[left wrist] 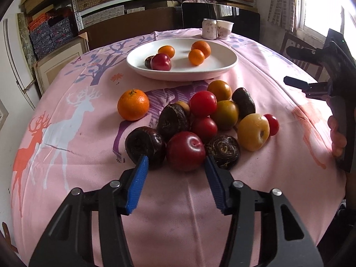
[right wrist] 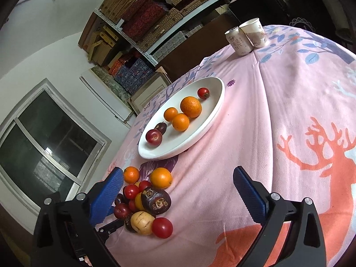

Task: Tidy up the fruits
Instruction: 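Grasp another red plum with the left tool while the right tool grasps a red tomato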

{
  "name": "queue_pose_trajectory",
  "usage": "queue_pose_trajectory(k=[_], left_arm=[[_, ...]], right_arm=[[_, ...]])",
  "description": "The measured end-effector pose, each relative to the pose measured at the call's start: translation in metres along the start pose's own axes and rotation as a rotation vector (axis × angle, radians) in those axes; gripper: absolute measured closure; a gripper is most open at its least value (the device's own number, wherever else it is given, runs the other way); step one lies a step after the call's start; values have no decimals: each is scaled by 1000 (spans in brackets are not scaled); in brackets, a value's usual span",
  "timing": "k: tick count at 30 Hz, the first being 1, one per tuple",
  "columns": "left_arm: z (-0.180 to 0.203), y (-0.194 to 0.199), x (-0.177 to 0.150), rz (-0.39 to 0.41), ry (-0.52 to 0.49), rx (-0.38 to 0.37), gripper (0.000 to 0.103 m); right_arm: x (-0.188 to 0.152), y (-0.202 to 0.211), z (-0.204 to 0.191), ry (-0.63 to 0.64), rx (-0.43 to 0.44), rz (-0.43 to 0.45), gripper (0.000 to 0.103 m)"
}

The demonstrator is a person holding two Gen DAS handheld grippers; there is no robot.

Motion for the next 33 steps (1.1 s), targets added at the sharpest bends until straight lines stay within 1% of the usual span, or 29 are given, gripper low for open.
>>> queue_pose_trajectory(k=[3,8,11,14,15,18,20,21,23,24,25,29,31,33], left_arm=[[6,-1,6,18,-14,-4,51],[10,-5,13,18,-16,-34,53],[13,-1,11,-5,21,-110,54],[17,1,6,-1,8,-104,54],[15,0,5,-8,18,-114,53],[3,-6,5,-47,99,-188,52],[-7,-11,7,-60,147,-203,53],[-12,-14,9,-62,163,-190,52],[-17,-20,13,-74,188,-206,51],[-17,-23,15,-78,185,-207,51],[-15,-26,15,-86,173,-202,50],[-8,-23,15,-72,105,-149,52],[-5,-20,12,-62,71,-134,55],[3,-17,10,-42,3,-103,60]], right_arm=[[1,-3,6,-28,-1,-10,4],[1,-4,4,-13,0,-6,4],[1,-5,4,-6,2,-10,4],[2,-5,6,-18,10,-12,4],[2,-5,7,-25,12,-12,4],[2,-5,8,-35,18,-10,4],[2,-4,8,-34,18,-9,4],[2,-4,8,-33,19,-9,4],[2,-4,7,-29,19,-7,4],[2,-4,7,-29,18,-8,4],[2,-4,8,-29,17,-8,4],[3,-3,8,-39,23,-2,4],[3,-3,9,-44,25,-3,4],[3,-4,9,-45,24,-7,4]])
Point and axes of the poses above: each gripper's, at about its wrist camera, not at the fingertips, and y roughly against the way its jaws point, z to its right, x to its top, the point moved 5 cm from there along -y, roughly the way its jaws point, and after that the axes turned 4 degrees about y, right-handed, at the moved point
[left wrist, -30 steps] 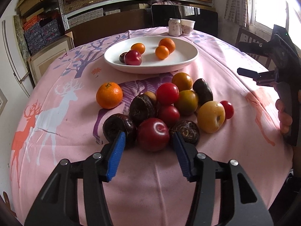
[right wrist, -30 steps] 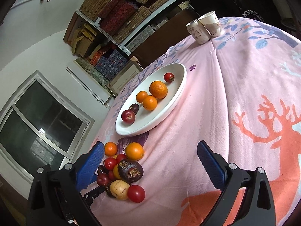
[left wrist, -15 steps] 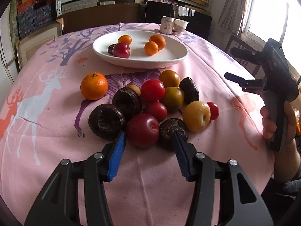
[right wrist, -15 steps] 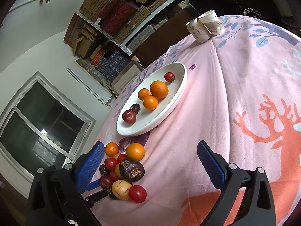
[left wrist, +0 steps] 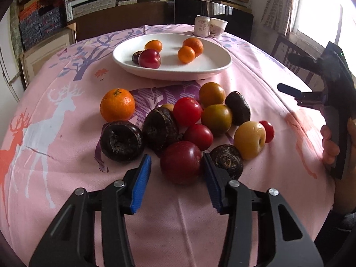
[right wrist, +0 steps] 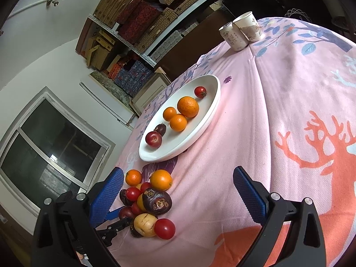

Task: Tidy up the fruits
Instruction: 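Grasp another red plum with the left tool while the right tool grasps a red tomato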

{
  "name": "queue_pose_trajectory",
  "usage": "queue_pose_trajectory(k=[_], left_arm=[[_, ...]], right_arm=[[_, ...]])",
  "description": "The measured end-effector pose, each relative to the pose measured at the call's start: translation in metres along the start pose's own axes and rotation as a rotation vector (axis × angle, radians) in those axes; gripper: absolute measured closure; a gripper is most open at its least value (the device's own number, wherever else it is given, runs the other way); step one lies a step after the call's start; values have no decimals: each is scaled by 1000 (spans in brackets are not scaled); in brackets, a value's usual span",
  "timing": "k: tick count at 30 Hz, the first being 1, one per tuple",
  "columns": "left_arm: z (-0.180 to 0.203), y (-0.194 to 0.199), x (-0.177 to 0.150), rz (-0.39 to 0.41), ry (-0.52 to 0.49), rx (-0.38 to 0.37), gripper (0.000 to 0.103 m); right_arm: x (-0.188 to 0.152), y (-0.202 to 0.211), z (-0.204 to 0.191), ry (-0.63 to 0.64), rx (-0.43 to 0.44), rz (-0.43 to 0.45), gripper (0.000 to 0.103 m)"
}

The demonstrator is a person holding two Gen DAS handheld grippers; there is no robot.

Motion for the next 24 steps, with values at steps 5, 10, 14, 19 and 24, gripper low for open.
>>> queue_pose_trajectory(k=[5,10,14,19,24], left_arm=[[11,-10,-3,-44,-63,23,66],[-8,2,0,18,45,-3,67],[-24,19,3,109,126,15,67],[-32,25,4,132,169,-1,67],[-31,27,3,134,170,-17,67]], right_arm=[[-1,1,-4,22,-9,5,4],[-3,1,-12,65,-4,1,4],[-21,-9,-36,208,-64,-96,6],[-61,-12,-73,538,-262,-193,29],[-68,-19,-46,530,-356,-316,52]])
Point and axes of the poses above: each gripper's, at about its wrist camera, not at the fingertips, and y roughly against the way its jaws point, z to its right, x to its top, the point moved 5 cm from there along -y, roughly the way its jaws point, and after that the axes turned 4 degrees about y, right-handed, at the moved point
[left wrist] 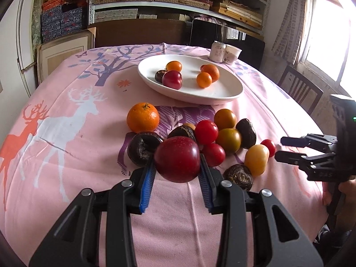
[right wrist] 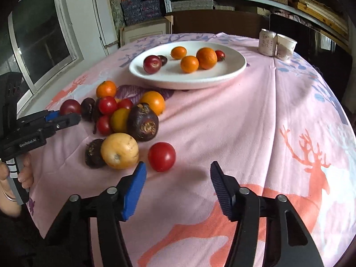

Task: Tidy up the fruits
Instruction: 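Grasp another red plum with the left tool while the right tool grasps a red tomato, then place the red plum and red tomato on the white plate, opening both tools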

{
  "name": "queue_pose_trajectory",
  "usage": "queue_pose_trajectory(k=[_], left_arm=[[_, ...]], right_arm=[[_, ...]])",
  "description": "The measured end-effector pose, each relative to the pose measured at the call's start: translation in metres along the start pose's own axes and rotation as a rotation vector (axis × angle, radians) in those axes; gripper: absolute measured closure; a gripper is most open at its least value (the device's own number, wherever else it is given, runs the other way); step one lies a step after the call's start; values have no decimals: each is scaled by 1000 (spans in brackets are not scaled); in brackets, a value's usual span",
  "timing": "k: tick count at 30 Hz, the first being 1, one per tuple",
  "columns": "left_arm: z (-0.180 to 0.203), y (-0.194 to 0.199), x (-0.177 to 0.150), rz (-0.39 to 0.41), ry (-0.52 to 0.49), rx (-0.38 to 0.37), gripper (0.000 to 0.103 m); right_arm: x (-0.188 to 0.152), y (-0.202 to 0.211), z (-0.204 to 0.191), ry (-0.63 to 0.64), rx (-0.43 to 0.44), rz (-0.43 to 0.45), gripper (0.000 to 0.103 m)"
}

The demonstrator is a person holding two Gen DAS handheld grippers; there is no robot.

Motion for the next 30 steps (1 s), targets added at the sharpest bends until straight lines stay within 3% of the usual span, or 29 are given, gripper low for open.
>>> queue_pose_trajectory(k=[2,11,15,19,22,30], left_arm=[[-2,1,0,3,10,-4,67],[-2,3,-1,14,13,-9,67],[-2,3,-1,8,10,-15,67],[-2,2,0,8,14,-22,67],[-2,3,0,10,13,-26,67],[6,5,10,17,-3,-55,67]], right_arm=[[0,-3,2,-9,33,-12,53],[20,-20,-24,76,28,-43,53],[22,-29,-26,58,80,-68,58],[23,-27,-28,60,115,-49,71],[22,-23,-32,82,87,-35,71],[38,16,-13,-15,143,77,71]])
Point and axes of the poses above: each gripper's, at about its wrist camera, not at the fingertips, and y roughly against the way its jaws point, z to its right, x to its top, the point moved 5 cm from there along -y, roughly the way its jaws point, and after that the axes turned 4 degrees about y, right-handed, at the moved point
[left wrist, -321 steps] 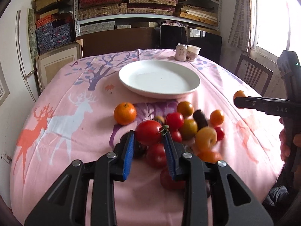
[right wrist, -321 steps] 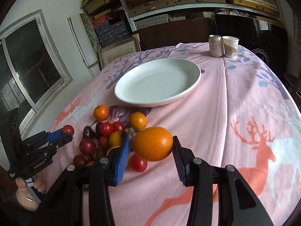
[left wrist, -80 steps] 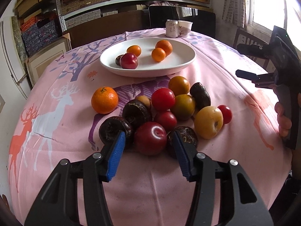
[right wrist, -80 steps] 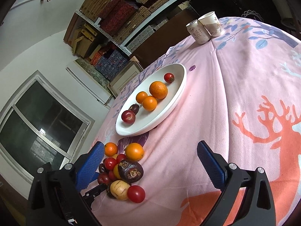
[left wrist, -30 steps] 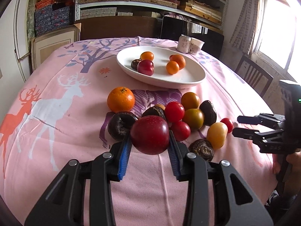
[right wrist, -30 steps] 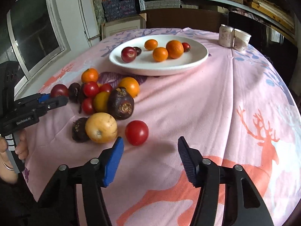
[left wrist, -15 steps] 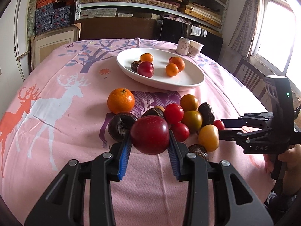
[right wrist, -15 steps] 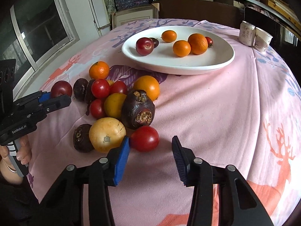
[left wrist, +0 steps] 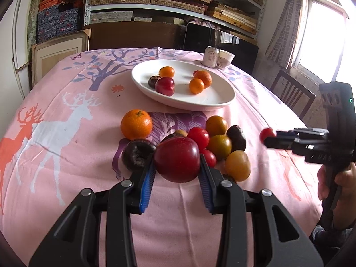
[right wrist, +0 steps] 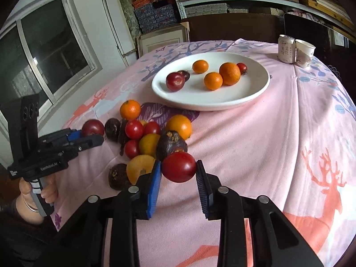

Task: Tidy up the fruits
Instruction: 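Place the red plum and red tomato on the white plate, opening both tools, then grasp a dark passion fruit with the left tool while the right tool grasps a yellow apple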

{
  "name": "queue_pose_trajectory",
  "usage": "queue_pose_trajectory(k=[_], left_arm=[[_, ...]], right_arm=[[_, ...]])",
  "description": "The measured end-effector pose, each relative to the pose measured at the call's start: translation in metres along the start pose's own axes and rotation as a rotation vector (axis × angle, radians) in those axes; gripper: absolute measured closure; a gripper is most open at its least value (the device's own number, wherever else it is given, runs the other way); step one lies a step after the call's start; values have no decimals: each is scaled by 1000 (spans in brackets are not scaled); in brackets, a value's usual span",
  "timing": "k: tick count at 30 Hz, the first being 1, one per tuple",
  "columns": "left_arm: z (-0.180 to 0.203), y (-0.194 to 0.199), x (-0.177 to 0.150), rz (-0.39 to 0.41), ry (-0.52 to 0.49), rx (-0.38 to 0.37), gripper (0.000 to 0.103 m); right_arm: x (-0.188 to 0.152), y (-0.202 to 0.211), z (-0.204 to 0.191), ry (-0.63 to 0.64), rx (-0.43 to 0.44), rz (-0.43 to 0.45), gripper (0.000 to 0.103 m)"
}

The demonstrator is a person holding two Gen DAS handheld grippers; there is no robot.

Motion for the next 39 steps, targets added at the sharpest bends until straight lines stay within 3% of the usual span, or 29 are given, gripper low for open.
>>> queue_pose_trajectory(k=[7,14,16,18,20,24,29,35,39], left_arm=[[32,-29,61,9,-81,-5,66],[47,-101,108,-67,-97,-2,64],[45,-117,114,-96,-85,-4,55],[42,-120,117,-102,-61,-11,47],[41,-111,116,-83,-62,-14,46],[43,-72,98,-44,-93,-14,32],[54,-26,39,-42,-204,-8,22],[61,-11,-35,-120,-298,7,22],[63,-18,-45,-135,-315,42,23]], right_arm=[[65,21,38,-71,-38,88,71],[115,-22,72,-143,-48,66,70],[119,-36,77,-145,-56,48,69],[120,-41,79,-156,-58,51,60],[116,-34,75,-152,-56,77,54],[96,-11,62,-128,-67,127,40],[45,16,54,-176,-45,155,16],[-15,17,44,-203,-43,123,11],[-27,14,45,-222,-54,119,11]])
Point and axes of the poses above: each gripper's, at about its wrist camera, not at the fingertips, and y roughly against the way its jaws point, z to its right, x to its top, the point moved 5 cm from there along -y, roughly the way its jaws point, and after that the axes turned 4 degrees about y, right-handed, at the moved point
